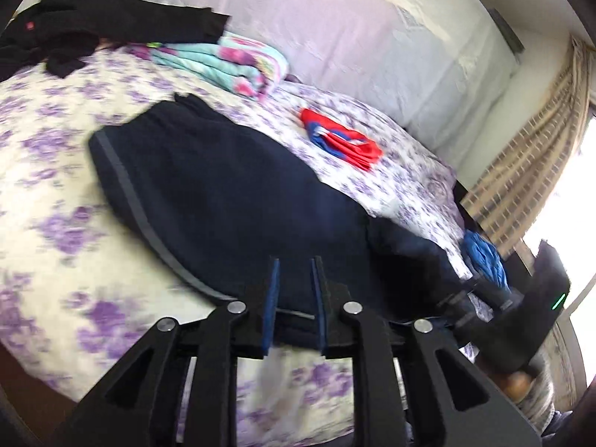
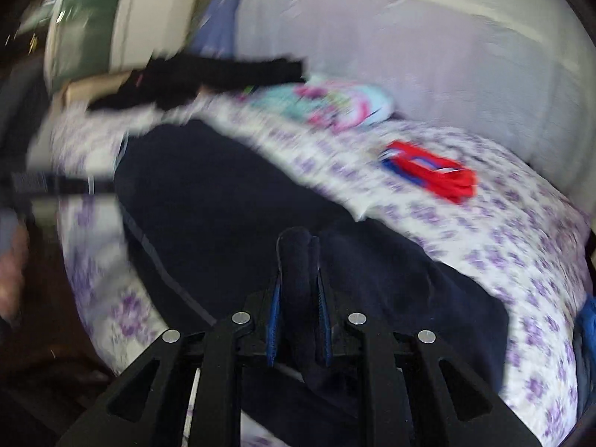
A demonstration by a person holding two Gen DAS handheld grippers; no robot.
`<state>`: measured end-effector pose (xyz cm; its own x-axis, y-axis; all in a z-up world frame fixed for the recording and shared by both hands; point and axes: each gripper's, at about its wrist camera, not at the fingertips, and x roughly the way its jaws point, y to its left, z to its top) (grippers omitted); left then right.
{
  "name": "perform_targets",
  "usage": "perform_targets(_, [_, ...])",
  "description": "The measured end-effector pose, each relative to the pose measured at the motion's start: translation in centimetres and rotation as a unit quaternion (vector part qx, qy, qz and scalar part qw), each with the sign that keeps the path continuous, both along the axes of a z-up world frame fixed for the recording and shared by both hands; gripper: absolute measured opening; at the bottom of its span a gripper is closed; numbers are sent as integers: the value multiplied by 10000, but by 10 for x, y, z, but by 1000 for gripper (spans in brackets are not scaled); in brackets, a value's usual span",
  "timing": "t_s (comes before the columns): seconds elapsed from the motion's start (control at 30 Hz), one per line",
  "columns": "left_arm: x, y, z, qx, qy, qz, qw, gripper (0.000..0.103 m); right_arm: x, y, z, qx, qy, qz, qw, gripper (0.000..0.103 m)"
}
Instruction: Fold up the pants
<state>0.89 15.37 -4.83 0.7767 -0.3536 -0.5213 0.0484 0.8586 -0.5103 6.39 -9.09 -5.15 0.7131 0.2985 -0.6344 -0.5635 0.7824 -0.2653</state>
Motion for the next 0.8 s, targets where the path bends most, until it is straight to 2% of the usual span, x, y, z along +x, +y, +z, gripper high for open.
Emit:
perform_targets(0.1, [-7,14,-6,-86,76,112,9999,18,-13,15,-19,-521,-257,56,9983,18])
perform_targets(0.2, [-6,15,-10,-195,131,36,9997,18,-23,13,-10,-537,-333,95,9980,18])
perform_targets(0.27, [-4,9,-10,-195,95,-78,9997,18,-33,14,-4,-542,-540,197,9969,18])
perform_targets(0.4, [1,-6,-8,-142,23,-229,9996,35,-45,21,-18,-808,-542,454,9942,18])
perform_targets(0.5, [4,-18,-7,-87,27,-363,9993,36,-43,24,-29,-1034,-572,531,9916,26])
perform_targets(0.53, [4,-21,-5,-82,27,-412,9991,36,-44,19,-22,-886,-411,573,9936,30])
perform_targets(0.57, [5,-24,-3,-83,14,-466,9989,36,-46,11,-11,-479,-25,773,9959,54])
perform_targets(0.6, [5,-27,1,-83,-16,-548,9985,36,-49,-2,1,-32,241,920,9955,59])
perform_targets(0.7, [8,-48,16,-13,-195,-913,9956,36,-55,-43,37,506,314,764,9953,59])
perform_targets(0.77, [12,-69,26,26,-314,-1284,9912,41,-45,-76,60,895,354,358,9947,62])
perform_targets(0.8, [15,-82,29,51,-369,-1466,9885,44,-30,-96,70,1256,497,78,9908,64])
